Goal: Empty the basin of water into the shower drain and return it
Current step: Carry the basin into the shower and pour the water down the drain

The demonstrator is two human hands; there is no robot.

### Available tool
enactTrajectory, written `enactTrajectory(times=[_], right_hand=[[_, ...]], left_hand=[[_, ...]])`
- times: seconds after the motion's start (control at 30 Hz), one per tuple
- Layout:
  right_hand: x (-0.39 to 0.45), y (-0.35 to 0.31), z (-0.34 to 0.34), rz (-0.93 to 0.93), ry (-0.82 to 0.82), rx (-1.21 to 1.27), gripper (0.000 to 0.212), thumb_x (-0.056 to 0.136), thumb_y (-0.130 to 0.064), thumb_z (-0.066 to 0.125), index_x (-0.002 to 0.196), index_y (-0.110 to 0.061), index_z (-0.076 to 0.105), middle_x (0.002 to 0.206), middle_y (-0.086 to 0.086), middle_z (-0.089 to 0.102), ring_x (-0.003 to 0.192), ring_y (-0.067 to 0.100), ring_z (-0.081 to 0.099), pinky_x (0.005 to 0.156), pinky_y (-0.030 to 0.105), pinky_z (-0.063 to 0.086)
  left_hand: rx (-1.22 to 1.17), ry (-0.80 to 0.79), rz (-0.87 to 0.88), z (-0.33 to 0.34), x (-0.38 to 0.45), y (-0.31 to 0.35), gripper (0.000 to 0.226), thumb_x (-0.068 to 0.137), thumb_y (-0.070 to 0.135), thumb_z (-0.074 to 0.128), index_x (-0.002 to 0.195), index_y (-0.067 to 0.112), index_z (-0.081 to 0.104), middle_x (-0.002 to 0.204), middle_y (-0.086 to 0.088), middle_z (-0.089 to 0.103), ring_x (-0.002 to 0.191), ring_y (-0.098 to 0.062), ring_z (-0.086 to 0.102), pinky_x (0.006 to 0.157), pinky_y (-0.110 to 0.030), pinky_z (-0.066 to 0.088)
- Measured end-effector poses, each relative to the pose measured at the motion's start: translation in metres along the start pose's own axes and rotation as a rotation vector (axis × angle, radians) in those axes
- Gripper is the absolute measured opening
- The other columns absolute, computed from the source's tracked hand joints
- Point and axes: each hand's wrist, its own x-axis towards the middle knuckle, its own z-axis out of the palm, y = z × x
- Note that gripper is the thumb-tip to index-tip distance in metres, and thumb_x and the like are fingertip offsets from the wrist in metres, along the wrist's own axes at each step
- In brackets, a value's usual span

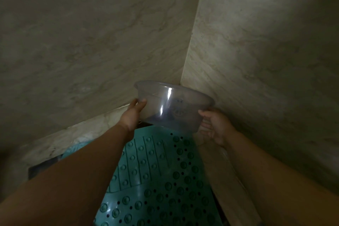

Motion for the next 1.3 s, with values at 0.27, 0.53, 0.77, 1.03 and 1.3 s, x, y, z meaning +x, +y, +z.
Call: enactTrajectory(times=[0.27,0.53,0.77,1.03,1.3], right_hand=[[0.003,-0.003,0.004,-0.08,0.051,0.018,0.007,0.09,-0.031,0.061,0.083,-0.032,0.062,0.079,-0.017,0.066,0.069,0.003,0.066,0.045,0.019,0.048],[0.006,-0.002,0.006,-0.083,0.109,0.004,0.046,0.081,-0.045,0.065,0.124,-0.031,0.057,0.123,-0.005,0.061,0.101,0.014,0.059,0.065,0.028,0.043],[0.007,-0.004,0.008,-0.129,0.145,0.01,0.058,0.081,-0.043,0.066,0.135,-0.028,0.052,0.138,-0.001,0.055,0.119,0.021,0.054,0.083,0.036,0.046],[0.008,-0.007,0.012,-0.164,0.177,-0.022,0.06,0.085,-0.038,0.065,0.14,-0.027,0.046,0.142,0.003,0.051,0.124,0.027,0.052,0.097,0.042,0.046],[0.009,-0.004,0.011,-0.154,0.185,-0.142,0.065,0.085,-0.049,0.061,0.143,-0.024,0.043,0.143,0.006,0.051,0.125,0.027,0.054,0.105,0.048,0.044]], left_hand=[[0.013,0.048,0.025,-0.001,-0.001,0.002,0.049,0.092,0.04,0.053,0.134,0.015,0.047,0.101,0.005,0.055,0.082,-0.008,0.053,0.07,-0.023,0.036],[0.036,0.019,0.043,-0.006,-0.002,0.004,0.036,0.09,0.043,0.053,0.121,0.024,0.052,0.118,0.001,0.054,0.106,-0.017,0.048,0.083,-0.03,0.031],[0.057,0.051,0.084,-0.009,0.0,0.004,0.064,0.087,0.053,0.053,0.14,0.018,0.044,0.14,-0.007,0.051,0.117,-0.021,0.048,0.093,-0.035,0.031],[0.055,0.093,0.095,-0.011,-0.003,0.006,0.067,0.083,0.059,0.055,0.136,0.019,0.047,0.13,-0.004,0.055,0.108,-0.02,0.051,0.088,-0.034,0.034],[0.152,0.195,0.115,-0.014,-0.001,0.005,0.069,0.078,0.065,0.057,0.127,0.016,0.053,0.107,-0.001,0.056,0.075,-0.003,0.051,0.054,-0.019,0.037]])
